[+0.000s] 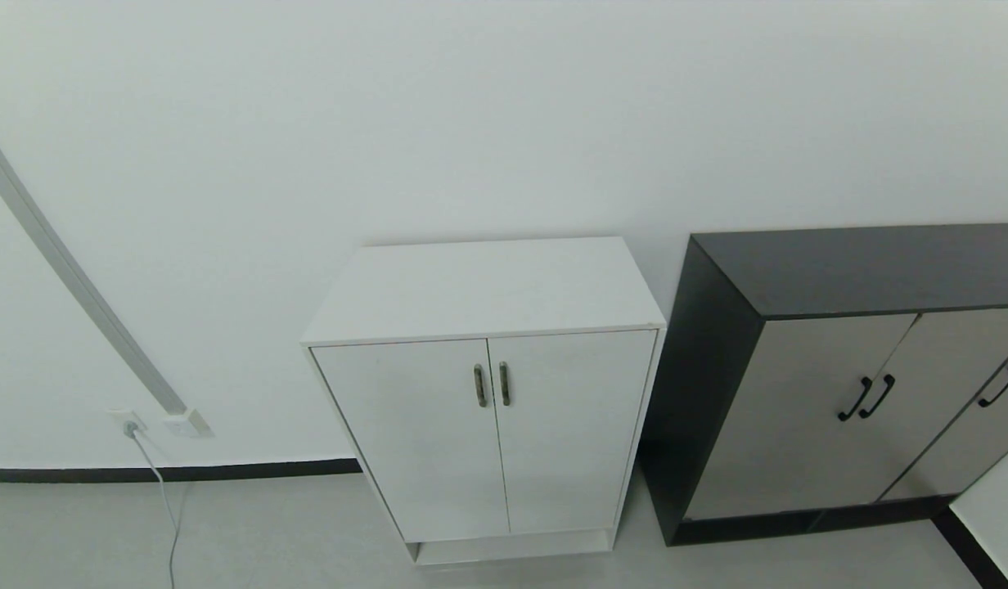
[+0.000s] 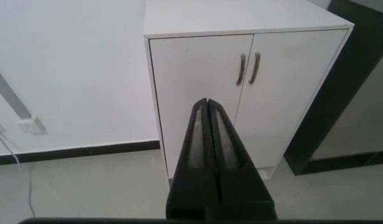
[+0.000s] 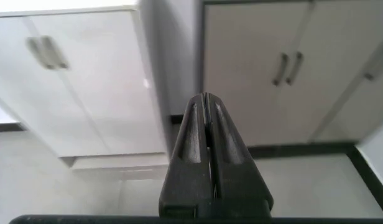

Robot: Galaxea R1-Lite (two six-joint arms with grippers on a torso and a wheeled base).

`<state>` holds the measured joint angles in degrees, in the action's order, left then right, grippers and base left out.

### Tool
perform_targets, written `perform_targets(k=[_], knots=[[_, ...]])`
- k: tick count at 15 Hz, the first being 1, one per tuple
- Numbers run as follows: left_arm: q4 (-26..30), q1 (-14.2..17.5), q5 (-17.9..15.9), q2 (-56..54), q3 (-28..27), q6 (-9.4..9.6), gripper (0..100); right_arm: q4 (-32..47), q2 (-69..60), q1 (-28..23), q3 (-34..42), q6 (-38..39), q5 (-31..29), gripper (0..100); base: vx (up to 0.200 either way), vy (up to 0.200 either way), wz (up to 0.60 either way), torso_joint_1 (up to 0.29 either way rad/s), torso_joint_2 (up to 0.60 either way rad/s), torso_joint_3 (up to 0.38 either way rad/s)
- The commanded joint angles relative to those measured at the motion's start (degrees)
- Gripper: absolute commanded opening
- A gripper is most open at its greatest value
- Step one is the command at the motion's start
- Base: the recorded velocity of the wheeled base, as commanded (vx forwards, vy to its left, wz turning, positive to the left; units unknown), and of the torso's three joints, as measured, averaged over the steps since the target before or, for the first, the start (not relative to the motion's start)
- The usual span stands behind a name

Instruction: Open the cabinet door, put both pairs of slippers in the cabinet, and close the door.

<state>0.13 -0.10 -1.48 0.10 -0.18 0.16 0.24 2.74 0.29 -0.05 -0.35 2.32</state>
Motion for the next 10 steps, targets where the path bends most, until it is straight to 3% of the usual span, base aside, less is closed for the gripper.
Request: perform_targets(k=[1,3,10], knots=[[-0.05,0.01,0.07,-0.01,0.01,0.02,0,0.02,-2.74,-0.12,-0.04,0.09,-1.0,0,0.0,0.0,0.0,0.0,0.0,0.0],[0.04,0.01,-0.02,-0.01,0.01,0.11,0,-0.51,-2.65,-0.12,-0.04,4.4,-5.13,0,0.0,0.0,0.0,0.0,0.0,0.0],[-0.05,0.01,-0.02,-0.01,0.01,0.19,0,-0.6,-2.65,-0.12,0.05,4.92,-5.3,0,0.0,0.0,0.0,0.0,0.0,0.0]])
